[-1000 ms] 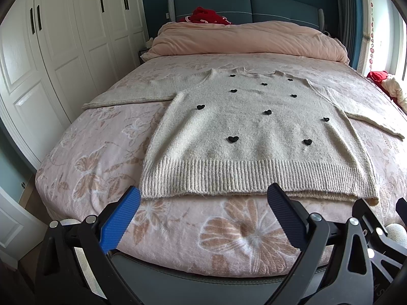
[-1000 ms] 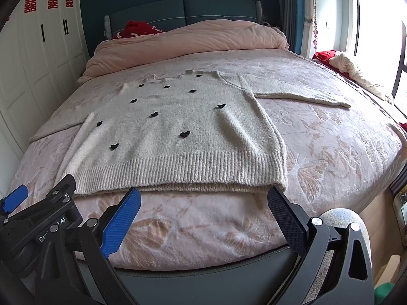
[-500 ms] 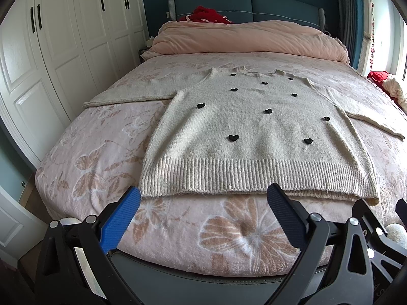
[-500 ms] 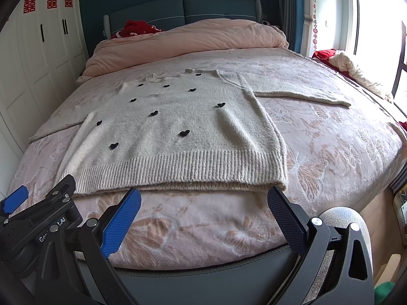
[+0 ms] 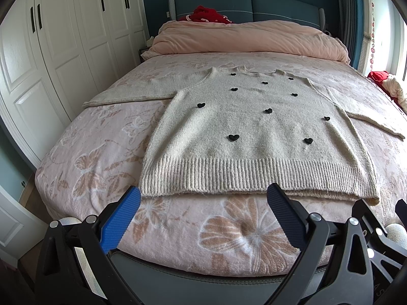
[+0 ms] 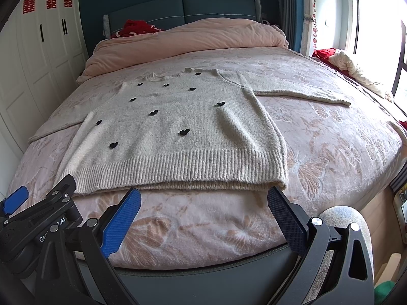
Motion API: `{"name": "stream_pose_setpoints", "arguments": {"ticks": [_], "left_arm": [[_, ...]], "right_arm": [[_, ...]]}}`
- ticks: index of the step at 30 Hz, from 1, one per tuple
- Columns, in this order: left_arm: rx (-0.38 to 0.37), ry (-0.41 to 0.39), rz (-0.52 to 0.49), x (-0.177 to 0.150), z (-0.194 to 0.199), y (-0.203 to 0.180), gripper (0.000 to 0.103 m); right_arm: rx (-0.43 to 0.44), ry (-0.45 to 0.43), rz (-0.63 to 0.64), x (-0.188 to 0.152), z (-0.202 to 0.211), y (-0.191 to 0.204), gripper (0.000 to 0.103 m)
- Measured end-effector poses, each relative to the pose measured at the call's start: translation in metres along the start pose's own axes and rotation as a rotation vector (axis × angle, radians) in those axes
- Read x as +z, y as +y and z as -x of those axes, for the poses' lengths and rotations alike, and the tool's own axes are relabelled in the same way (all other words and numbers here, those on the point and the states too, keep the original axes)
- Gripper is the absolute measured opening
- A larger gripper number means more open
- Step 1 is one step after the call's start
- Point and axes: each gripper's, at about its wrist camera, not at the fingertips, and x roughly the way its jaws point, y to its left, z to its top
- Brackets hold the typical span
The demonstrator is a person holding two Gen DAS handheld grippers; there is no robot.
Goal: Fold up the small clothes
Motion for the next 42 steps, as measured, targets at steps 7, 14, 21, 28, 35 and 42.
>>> {"name": "stream_pose_setpoints", "arguments": {"ticks": [7, 14, 21, 28, 35, 42], "left_arm": [[-0.002, 0.001, 0.001, 0.000, 0.000, 0.000, 0.097], [0.001, 0.000, 0.000, -0.002, -0.001, 0.001, 0.096], [0.003, 0.003, -0.004, -0.003, -0.002, 0.001, 0.097], [-0.029, -0.003, 0.011, 0.002, -0.011, 0.009, 0.098], [-0.049, 0.055, 0.119, 0.034, -0.047, 0.028, 0.098], [-0.007, 0.037, 0.094, 0.071, -0.085, 0.011, 0.098]], "right_arm": [[0.001, 0.001, -0.002, -0.001, 0.000, 0.000, 0.098], [0.001, 0.003, -0.004, -0.002, -0.001, 0.001, 0.098], [0.004, 0.017, -0.007, -0.006, -0.006, 0.001, 0.098], [0.058, 0.037, 0.030, 0.008, -0.028, -0.015, 0.098], [-0.041, 0.008, -0.141, 0.087, -0.086, -0.127, 0.098], [-0.090, 0.016, -0.437, 0.176, -0.181, -0.283, 0.098]]}}
